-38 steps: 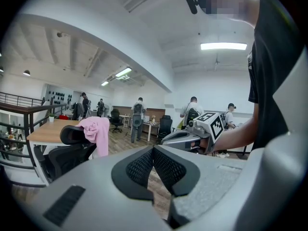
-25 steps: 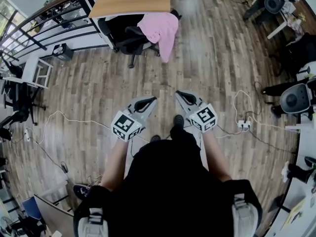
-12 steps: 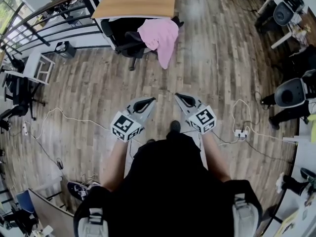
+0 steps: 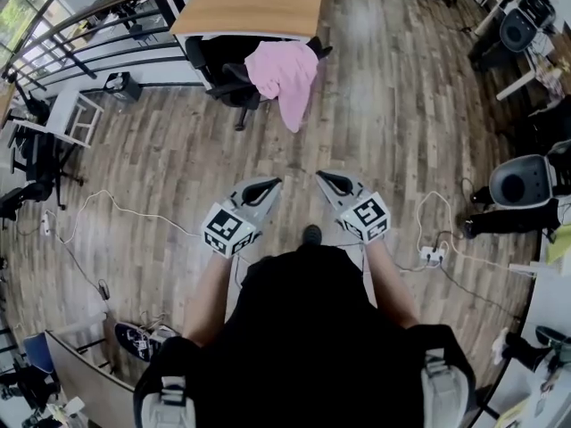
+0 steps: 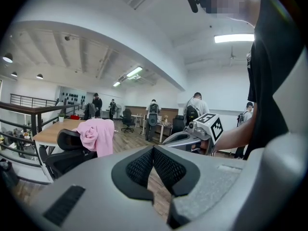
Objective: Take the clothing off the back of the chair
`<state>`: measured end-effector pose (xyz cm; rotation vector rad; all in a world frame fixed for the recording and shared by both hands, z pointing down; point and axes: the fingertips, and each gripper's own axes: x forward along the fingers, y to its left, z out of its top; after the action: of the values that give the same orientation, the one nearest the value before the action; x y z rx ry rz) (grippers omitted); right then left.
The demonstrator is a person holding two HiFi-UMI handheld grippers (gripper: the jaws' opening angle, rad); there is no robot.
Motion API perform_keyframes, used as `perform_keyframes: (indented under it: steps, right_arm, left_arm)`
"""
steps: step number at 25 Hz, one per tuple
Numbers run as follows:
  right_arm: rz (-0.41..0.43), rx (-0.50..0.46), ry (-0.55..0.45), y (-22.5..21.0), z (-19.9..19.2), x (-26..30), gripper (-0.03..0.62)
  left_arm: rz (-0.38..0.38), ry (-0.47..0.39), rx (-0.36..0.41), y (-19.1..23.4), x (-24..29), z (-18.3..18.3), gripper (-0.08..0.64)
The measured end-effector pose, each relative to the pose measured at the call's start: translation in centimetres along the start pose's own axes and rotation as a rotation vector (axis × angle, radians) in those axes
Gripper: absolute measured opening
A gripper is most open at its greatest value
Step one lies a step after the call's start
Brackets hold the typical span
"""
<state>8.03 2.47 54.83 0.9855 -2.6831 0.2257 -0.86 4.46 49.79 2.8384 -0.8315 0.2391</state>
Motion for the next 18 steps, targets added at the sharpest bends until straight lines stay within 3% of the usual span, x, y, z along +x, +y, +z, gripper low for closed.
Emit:
perform_keyframes:
  steps: [18]
  right_arm:
    - [0.086,0.007,-0.011,-9.0,-0.2,-0.2,-0.002]
  left_arm:
    - [0.125,0.029,-0.040,1.0,7.0,0.6,0.002]
